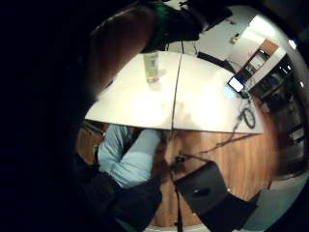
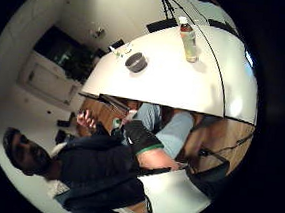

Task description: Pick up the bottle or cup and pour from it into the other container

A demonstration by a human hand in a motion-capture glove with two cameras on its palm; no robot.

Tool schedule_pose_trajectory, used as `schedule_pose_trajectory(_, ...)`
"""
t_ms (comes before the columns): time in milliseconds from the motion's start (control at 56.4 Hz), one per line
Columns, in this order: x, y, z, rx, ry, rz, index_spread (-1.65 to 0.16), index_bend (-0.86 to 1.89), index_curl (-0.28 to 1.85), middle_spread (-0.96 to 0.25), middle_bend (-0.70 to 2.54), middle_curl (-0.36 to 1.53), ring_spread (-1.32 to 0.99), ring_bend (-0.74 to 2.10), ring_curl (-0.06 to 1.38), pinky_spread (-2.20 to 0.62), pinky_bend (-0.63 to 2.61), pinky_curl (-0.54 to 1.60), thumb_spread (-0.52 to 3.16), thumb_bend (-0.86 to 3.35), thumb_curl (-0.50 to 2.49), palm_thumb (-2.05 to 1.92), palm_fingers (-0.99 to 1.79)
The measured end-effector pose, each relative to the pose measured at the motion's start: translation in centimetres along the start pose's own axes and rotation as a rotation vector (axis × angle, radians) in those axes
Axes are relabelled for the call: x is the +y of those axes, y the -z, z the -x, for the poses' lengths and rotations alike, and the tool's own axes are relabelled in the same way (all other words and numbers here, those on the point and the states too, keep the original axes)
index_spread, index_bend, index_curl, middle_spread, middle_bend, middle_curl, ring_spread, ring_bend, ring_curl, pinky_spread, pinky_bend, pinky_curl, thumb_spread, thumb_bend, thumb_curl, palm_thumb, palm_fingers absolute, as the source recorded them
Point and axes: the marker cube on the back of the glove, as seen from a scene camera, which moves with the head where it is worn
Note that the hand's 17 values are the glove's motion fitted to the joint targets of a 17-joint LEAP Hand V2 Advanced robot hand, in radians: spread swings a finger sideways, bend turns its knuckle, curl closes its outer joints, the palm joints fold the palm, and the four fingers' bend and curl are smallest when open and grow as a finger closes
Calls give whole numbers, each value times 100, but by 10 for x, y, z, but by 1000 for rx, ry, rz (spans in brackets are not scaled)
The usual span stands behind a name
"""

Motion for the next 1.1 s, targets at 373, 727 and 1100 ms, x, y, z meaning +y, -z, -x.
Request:
schedule_pose_trajectory(373,-136,-115,-54,-286,-186,-208,-34,23,34,22,17,26,25,17,8,40,41,32,83,-3,36,47,22)
schedule_pose_trajectory(727,-232,-173,-72,-691,-310,-190,-32,22,36,22,17,27,25,17,10,41,42,34,81,-3,37,50,22)
schedule_pose_trajectory(1100,-274,-222,-70,-935,-234,-148,-28,13,32,18,22,30,23,30,18,40,43,34,75,-2,39,61,47)
